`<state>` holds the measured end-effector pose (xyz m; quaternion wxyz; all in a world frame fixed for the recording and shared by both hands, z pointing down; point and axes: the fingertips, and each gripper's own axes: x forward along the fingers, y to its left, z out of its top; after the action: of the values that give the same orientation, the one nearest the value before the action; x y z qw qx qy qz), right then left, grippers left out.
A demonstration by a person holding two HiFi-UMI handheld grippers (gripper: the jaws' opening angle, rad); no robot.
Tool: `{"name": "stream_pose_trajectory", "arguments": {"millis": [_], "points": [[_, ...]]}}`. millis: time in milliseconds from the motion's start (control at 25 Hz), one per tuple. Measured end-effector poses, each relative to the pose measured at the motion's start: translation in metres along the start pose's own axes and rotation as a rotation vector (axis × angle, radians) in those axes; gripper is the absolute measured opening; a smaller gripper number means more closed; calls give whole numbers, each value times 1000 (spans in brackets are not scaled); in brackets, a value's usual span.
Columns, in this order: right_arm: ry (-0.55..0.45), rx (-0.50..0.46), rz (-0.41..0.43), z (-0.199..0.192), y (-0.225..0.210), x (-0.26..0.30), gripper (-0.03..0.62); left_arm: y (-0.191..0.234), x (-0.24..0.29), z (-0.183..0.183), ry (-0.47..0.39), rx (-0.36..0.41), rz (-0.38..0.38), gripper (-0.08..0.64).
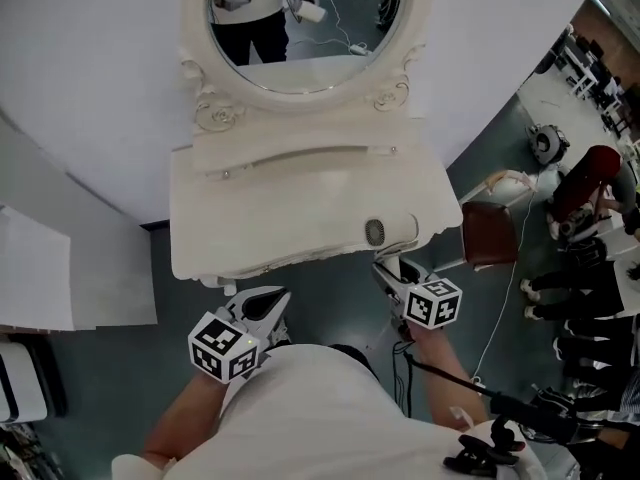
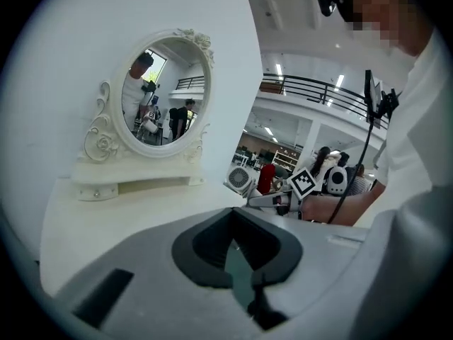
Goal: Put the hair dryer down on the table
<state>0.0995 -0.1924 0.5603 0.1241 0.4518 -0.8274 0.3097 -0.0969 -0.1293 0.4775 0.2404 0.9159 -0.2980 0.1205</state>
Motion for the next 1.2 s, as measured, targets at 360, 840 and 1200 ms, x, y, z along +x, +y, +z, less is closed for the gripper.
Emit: {"name": "stream_pose_trajectory", "arguments": {"millis": [360,840,1200], "points": [[70,11,-59,17,-10,102,199,84,-30,7,17,-60,14,-3],[175,-5,-120,37,-91,204,198,122,19,51,38,-46,58,-3],[265,-50,-162,40,-144,252,198,149,46,72,46,-66,128,-3]]}}
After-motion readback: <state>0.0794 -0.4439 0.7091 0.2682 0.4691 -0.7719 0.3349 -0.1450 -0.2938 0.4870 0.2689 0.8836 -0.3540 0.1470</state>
